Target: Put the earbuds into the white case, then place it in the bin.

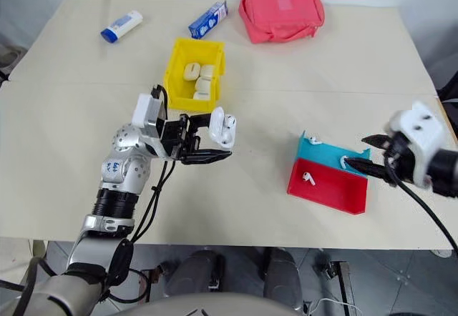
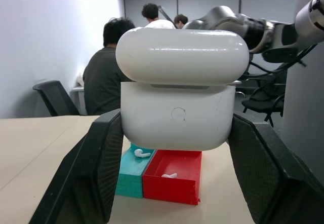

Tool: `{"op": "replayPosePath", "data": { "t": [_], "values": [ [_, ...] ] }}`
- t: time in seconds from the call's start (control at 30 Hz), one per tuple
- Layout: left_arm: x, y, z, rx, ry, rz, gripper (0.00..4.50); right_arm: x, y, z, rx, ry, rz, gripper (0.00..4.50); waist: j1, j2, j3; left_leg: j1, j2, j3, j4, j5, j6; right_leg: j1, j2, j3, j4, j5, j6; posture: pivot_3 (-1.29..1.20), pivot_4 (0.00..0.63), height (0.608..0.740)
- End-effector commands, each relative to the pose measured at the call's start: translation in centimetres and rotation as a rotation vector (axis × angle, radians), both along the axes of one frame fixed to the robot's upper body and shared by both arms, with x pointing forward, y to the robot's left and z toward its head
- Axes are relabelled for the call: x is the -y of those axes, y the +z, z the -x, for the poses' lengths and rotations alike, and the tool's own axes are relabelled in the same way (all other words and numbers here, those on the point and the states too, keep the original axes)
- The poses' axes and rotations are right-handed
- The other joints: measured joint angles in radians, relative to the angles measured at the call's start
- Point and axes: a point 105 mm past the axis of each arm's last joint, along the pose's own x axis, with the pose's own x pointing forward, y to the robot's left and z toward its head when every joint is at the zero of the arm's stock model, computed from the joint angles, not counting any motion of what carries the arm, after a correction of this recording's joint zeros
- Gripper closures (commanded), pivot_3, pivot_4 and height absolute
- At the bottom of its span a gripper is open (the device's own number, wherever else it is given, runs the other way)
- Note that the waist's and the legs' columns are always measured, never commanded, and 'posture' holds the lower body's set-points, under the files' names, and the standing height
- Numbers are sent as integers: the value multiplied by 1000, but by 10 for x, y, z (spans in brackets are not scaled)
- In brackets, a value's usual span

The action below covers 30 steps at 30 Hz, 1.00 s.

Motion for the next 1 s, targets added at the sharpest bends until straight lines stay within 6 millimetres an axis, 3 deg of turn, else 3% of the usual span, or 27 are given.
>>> {"op": "replayPosePath", "data": {
  "t": [0.03,0.33,0.5,0.57,1.0],
  "values": [
    [-2,7,6,36,13,15,1749,-3,-7,-19,-40,26,51,1452,-8,0,0,0,0,0,0,1,-1,0,0,-1,0,0,0,0,150,740],
    [-6,6,11,32,39,13,1749,-18,-16,-59,-57,115,108,1452,-13,0,0,0,0,0,0,4,-3,0,0,-2,1,1,1,0,150,740],
    [-7,5,14,32,46,12,1749,-26,-19,-69,-68,153,118,1452,-19,0,0,0,0,1,0,4,-3,0,0,-2,1,1,1,0,150,740],
    [-7,5,16,32,49,12,1749,-29,-19,-72,-65,174,121,1828,-20,0,0,0,0,1,0,4,-4,0,0,-2,1,1,1,0,150,740],
    [-10,6,17,30,61,11,1749,-52,-23,-91,-88,261,144,1828,-35,1,0,1,0,1,0,5,-5,0,1,-2,2,1,1,0,150,740]
  ]
}}
